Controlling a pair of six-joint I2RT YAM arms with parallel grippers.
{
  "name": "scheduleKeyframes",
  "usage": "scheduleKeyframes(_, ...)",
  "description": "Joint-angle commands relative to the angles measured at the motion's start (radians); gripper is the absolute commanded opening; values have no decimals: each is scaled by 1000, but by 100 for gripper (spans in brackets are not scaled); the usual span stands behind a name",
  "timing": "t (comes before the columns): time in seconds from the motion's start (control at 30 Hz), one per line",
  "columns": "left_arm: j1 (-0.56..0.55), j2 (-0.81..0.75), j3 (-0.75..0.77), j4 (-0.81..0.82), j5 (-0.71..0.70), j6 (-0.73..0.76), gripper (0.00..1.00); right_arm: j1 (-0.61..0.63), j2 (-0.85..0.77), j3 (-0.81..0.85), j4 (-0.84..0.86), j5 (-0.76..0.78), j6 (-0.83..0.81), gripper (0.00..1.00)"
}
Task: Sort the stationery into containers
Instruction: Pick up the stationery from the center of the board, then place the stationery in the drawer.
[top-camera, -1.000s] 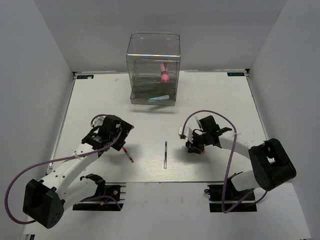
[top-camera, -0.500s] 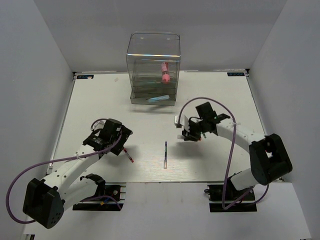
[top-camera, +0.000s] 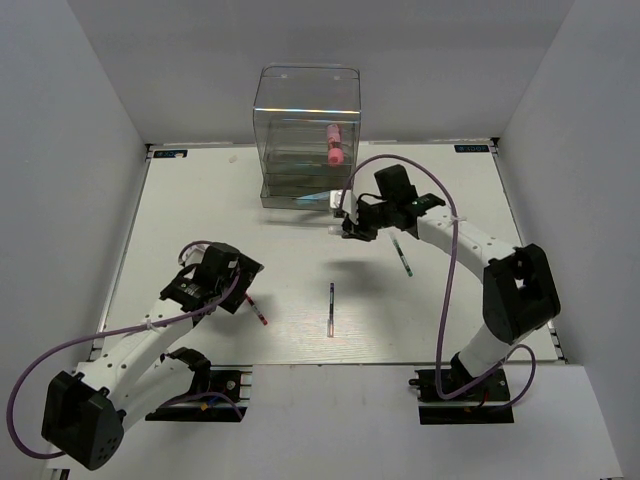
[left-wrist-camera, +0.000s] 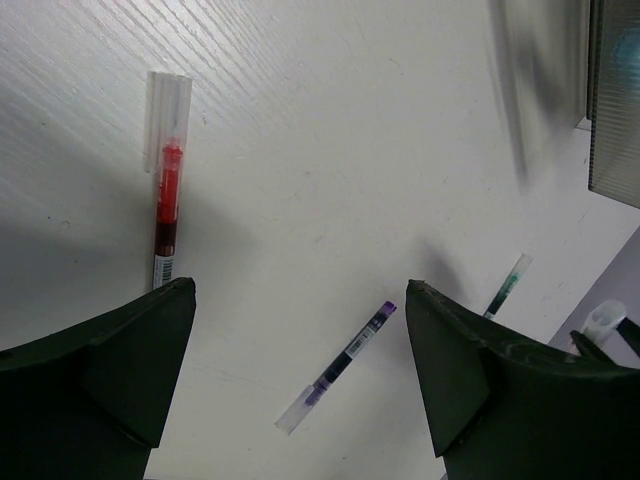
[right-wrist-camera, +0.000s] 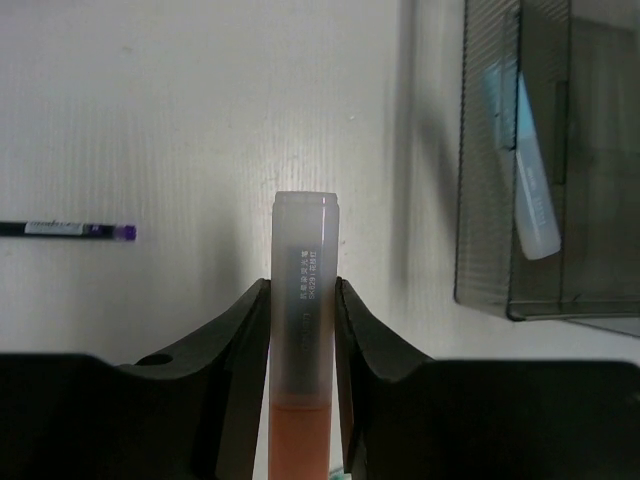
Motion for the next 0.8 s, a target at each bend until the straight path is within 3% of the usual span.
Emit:
scheduleKeyframes(0.0, -3, -10, -4, -7, -8, 31, 95, 15, 27, 82, 127, -23, 50, 5)
scheduleKeyframes(0.3, -3, 77, 25, 15, 1, 97, 95, 21, 153, 243, 279, 35, 106, 5)
scheduleKeyframes(0.77, -3, 151, 34, -38, -17, 117, 95, 23, 398, 410, 498, 69, 35, 7)
